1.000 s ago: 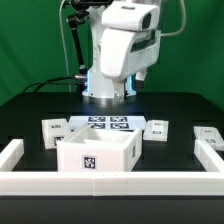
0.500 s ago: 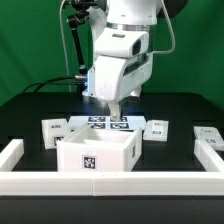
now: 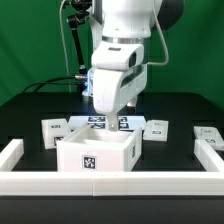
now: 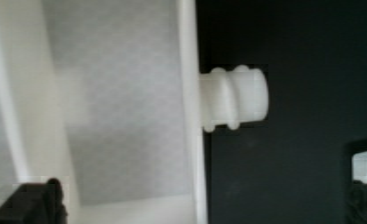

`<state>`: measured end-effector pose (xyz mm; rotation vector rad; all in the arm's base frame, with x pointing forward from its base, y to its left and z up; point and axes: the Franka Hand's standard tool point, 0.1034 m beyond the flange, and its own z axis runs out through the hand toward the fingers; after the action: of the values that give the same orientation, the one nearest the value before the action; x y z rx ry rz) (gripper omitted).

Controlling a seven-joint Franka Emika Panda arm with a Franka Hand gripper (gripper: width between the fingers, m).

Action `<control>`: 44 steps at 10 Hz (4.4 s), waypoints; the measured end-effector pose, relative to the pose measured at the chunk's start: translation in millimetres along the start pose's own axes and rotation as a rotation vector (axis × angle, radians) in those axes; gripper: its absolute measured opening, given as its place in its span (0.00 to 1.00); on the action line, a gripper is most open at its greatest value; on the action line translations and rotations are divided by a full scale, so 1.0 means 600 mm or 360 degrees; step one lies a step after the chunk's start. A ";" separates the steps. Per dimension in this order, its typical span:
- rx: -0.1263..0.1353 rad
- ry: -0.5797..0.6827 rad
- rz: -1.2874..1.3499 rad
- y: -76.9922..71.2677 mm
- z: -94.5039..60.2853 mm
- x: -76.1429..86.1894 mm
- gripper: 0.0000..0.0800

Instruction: Assemble cabinet

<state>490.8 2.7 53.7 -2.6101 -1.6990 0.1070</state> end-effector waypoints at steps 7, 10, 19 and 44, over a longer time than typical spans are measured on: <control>0.0064 -0.0015 0.0020 -0.014 0.051 0.006 1.00; 0.0067 -0.0016 0.0025 -0.015 0.052 0.006 0.49; 0.0057 -0.0011 0.0025 -0.012 0.050 0.007 0.05; -0.0022 0.0007 -0.0572 -0.024 0.044 0.187 0.05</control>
Offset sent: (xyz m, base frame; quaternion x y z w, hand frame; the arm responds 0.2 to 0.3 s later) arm -0.0054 0.0088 -0.0095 -0.0020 -0.0082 0.0304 0.9995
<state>521.2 110.7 23.5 -2.2633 -2.1368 0.0810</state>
